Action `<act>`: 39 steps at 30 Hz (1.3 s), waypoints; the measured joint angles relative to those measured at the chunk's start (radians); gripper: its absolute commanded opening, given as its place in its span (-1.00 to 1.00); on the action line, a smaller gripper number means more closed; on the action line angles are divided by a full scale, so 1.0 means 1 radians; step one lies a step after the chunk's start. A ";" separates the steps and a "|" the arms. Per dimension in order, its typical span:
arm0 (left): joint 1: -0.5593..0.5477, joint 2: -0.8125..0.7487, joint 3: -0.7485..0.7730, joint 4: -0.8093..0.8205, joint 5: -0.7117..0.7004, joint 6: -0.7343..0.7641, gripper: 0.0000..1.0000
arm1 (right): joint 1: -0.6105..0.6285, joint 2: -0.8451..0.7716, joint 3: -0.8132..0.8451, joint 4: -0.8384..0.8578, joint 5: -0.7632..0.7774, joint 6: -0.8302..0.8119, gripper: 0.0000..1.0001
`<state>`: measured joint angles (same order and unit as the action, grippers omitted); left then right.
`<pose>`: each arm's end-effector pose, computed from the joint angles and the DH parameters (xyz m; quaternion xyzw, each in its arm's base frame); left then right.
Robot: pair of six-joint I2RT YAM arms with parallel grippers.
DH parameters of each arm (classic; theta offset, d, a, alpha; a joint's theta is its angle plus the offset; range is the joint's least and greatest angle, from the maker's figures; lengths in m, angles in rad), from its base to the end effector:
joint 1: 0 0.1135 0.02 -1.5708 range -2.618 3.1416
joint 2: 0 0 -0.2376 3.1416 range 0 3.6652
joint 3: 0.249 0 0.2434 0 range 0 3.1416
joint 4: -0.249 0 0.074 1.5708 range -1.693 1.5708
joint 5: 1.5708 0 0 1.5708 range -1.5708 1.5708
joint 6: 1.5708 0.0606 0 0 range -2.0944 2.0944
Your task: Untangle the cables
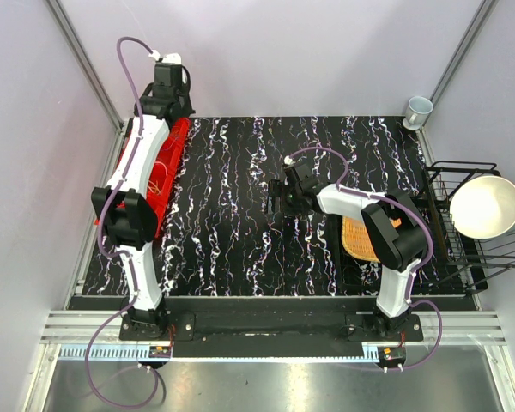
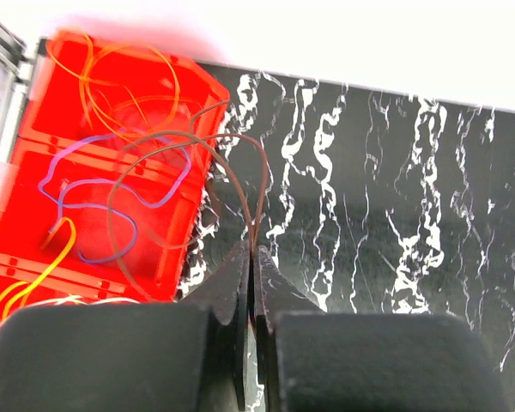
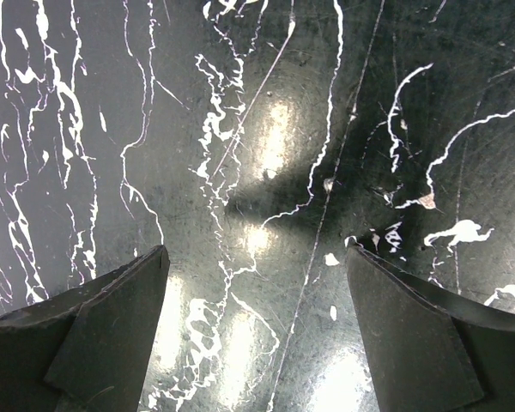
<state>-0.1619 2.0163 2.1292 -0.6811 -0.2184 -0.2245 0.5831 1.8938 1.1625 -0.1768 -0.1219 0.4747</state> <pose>0.4583 -0.0616 0.3424 -0.0796 0.8697 0.0021 0.4872 0.3245 0.2229 0.1202 -0.0709 0.9414 0.2136 0.2513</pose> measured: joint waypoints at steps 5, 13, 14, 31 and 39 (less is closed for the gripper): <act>0.010 -0.024 0.017 0.033 -0.007 0.013 -1.00 | 0.000 0.005 0.006 0.001 -0.005 0.000 0.80; 0.015 -0.032 0.042 0.093 -0.046 0.046 -1.00 | 0.000 0.015 0.016 0.005 -0.022 0.000 0.80; 0.018 -0.032 0.042 0.099 -0.051 0.050 -1.00 | 0.000 0.016 0.018 0.005 -0.024 0.000 0.80; 0.116 -0.010 -0.128 0.281 -0.154 0.032 -1.00 | -0.003 0.049 0.045 0.023 -0.079 0.005 0.79; 0.161 0.070 -0.186 0.327 -0.193 -0.031 -1.00 | -0.003 0.069 0.061 0.043 -0.110 0.014 0.79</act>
<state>-0.0013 2.0861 1.9430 -0.3546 -0.4114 -0.2554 0.5804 1.9625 1.2232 -0.1337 -0.2321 0.4885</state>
